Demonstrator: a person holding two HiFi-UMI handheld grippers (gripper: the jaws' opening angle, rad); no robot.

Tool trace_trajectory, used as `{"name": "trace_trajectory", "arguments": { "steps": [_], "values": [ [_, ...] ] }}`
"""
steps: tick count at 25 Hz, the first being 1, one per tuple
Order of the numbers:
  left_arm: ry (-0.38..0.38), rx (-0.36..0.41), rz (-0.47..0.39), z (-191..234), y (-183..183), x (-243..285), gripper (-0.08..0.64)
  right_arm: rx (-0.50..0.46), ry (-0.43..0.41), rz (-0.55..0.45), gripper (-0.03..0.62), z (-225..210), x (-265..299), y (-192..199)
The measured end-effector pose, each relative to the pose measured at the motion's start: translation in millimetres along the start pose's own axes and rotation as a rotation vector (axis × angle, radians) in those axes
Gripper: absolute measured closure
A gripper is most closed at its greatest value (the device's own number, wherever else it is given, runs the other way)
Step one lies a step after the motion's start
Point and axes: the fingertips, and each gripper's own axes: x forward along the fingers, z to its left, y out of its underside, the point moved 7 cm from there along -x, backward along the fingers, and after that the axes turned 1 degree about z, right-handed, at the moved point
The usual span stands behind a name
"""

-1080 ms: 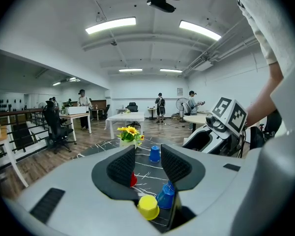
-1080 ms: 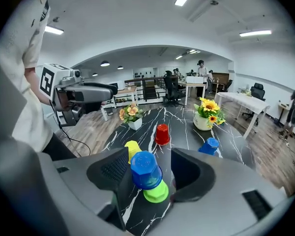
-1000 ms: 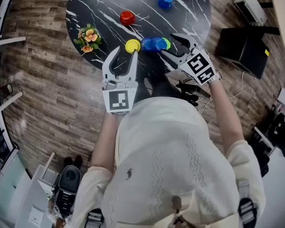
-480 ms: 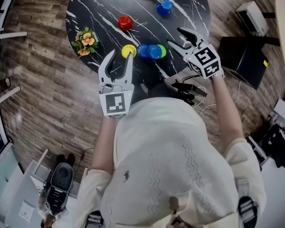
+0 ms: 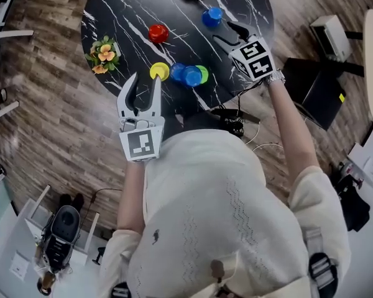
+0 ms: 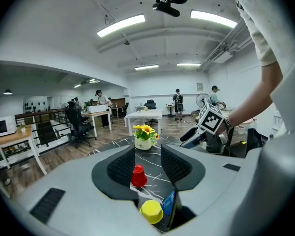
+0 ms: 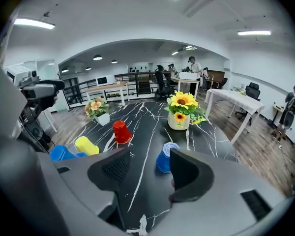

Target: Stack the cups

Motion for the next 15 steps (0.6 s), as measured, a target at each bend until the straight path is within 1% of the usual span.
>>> {"name": "trace_trajectory", "arguments": {
  "steps": [3, 7, 11, 15],
  "values": [
    [-0.018, 0.002, 0.019, -0.9, 1.4, 1.9, 0.387, -0.008, -0.012, 0.014, 0.327, -10.4, 15.3, -1.0],
    [-0.036, 0.004, 0.015, -1.6, -0.3, 4.8, 0.387, -0.016, -0.018, 0.025, 0.327, -18.4, 32.0, -0.7],
    [-0.054, -0.01, 0.024, -2.8, 1.1, 6.2, 0.387, -0.034, -0.01, 0.044, 0.325, -27.2, 46.1, 2.7],
    [-0.068, -0.011, 0.038, -3.5, 7.9, 6.5, 0.387, 0.006, 0.008, 0.056, 0.325, -40.4, 61.6, 9.3]
  ]
}}
